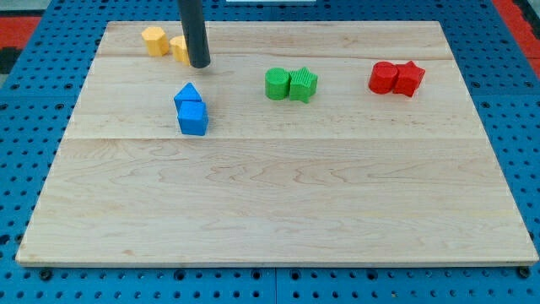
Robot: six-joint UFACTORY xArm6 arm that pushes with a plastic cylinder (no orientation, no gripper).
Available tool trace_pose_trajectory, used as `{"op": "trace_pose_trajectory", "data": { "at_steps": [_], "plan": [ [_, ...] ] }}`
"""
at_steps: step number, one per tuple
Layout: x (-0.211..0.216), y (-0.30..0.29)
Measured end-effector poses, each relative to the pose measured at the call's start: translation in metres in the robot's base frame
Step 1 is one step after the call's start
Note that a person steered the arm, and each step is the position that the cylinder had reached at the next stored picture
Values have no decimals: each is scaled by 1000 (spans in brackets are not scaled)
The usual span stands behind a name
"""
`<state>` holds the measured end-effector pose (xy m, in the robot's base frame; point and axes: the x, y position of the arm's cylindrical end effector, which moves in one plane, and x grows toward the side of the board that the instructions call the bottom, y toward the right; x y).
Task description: Place the yellow heart to the right of yellow hexagon
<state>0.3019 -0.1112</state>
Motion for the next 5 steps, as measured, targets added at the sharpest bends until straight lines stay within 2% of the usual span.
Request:
{"op": "trace_pose_trajectory", "data": {
  "at_steps": [1, 2, 4, 5],
  "plan": [
    [21, -46],
    [2, -84],
    [-41, -38],
    [-73, -38]
  ]
}}
